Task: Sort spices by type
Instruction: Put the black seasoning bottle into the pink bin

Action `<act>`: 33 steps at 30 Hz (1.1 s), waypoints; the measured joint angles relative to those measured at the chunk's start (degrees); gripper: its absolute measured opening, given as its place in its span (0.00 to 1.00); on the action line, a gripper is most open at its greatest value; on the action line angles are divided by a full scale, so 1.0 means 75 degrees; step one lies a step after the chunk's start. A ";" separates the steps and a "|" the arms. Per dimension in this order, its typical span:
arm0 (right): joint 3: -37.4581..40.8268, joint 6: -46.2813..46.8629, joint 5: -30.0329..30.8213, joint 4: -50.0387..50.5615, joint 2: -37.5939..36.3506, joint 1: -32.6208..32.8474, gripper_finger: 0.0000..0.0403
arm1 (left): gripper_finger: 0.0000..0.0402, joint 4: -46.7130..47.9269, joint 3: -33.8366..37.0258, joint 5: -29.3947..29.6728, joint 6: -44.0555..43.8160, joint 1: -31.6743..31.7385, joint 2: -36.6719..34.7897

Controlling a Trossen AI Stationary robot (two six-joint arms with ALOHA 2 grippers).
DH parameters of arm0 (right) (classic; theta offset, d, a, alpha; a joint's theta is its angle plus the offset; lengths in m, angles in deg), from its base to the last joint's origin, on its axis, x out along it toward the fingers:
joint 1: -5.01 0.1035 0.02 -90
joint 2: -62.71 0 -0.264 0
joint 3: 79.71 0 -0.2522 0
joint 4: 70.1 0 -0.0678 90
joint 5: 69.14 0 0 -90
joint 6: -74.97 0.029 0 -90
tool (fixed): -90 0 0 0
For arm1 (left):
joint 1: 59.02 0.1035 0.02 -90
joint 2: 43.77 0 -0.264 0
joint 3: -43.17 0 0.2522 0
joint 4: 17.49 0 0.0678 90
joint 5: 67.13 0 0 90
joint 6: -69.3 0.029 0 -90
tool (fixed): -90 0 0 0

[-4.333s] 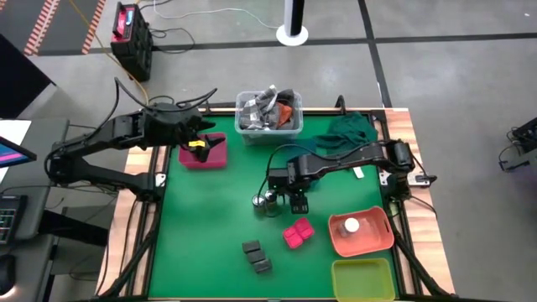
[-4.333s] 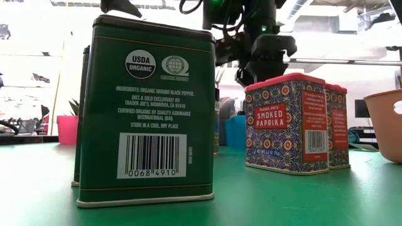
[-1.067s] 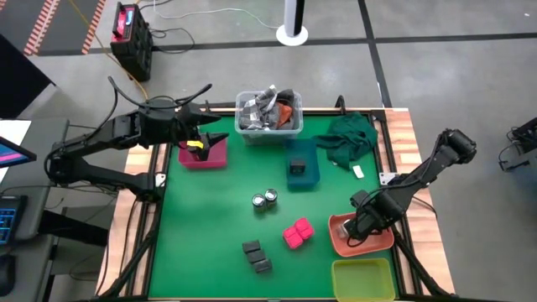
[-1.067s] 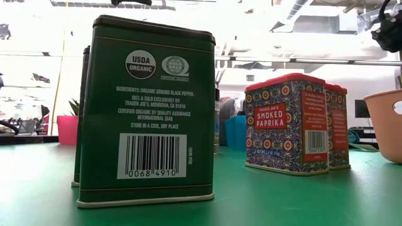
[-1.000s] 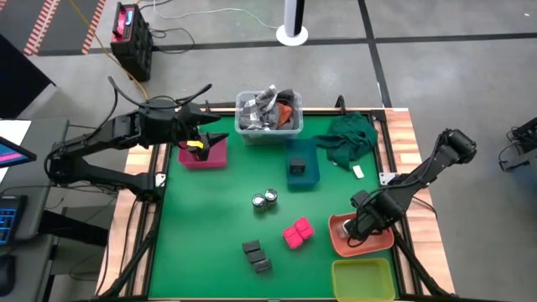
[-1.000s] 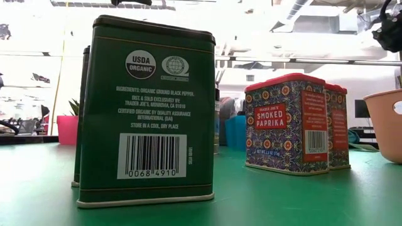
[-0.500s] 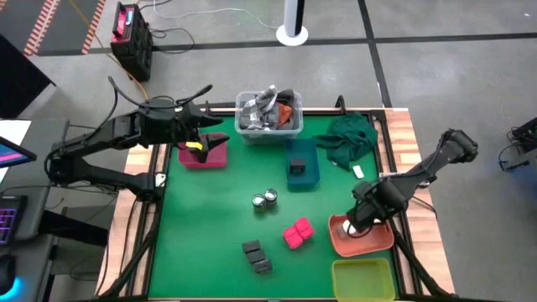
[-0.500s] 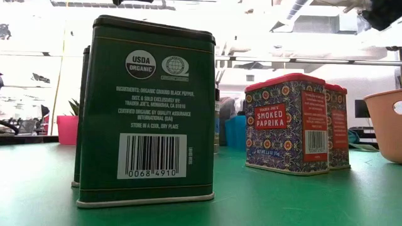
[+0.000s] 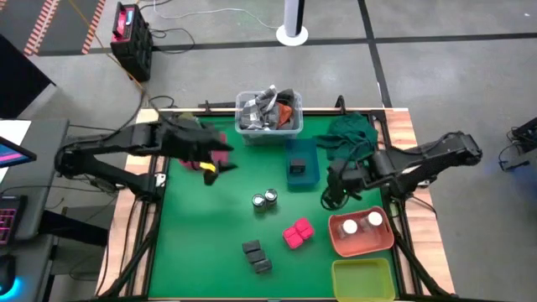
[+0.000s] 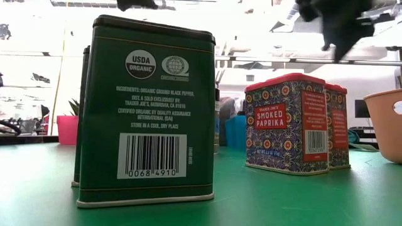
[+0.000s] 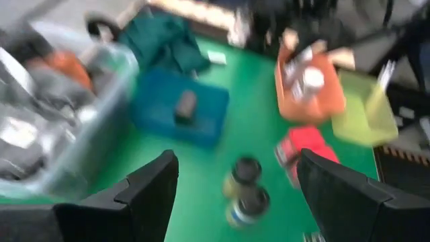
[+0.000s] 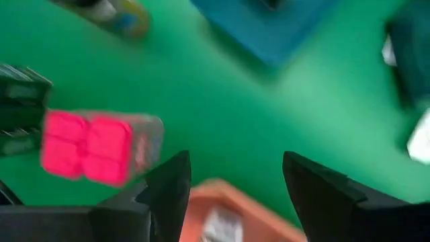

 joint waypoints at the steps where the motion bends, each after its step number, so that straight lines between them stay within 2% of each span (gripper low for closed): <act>1: 0.0000 -0.0229 0.0044 -0.0209 0.0000 -0.0145 0.65 | 0.72 0.0151 0.0000 -0.0009 -0.0115 -0.0114 0.0127; 8: 0.0000 -0.1168 0.0078 -0.0520 0.0000 -0.0923 0.65 | 0.72 0.0615 0.0000 -0.0013 -0.1157 -0.0758 0.1010; 19: 0.0000 -0.2376 0.0160 -0.0581 0.0003 -0.1249 0.65 | 0.72 0.0570 0.0000 0.0633 -0.2629 -0.1314 0.2289; 26: -0.0062 -0.3495 0.0187 -0.0759 0.0006 -0.1375 0.65 | 0.72 -0.0208 0.0000 0.0207 -0.2985 -0.1321 0.3192; 33: -0.0429 -0.5006 0.0204 -0.0796 0.0003 -0.1677 0.65 | 0.75 -0.0356 0.0000 0.0027 -0.3240 -0.1328 0.3745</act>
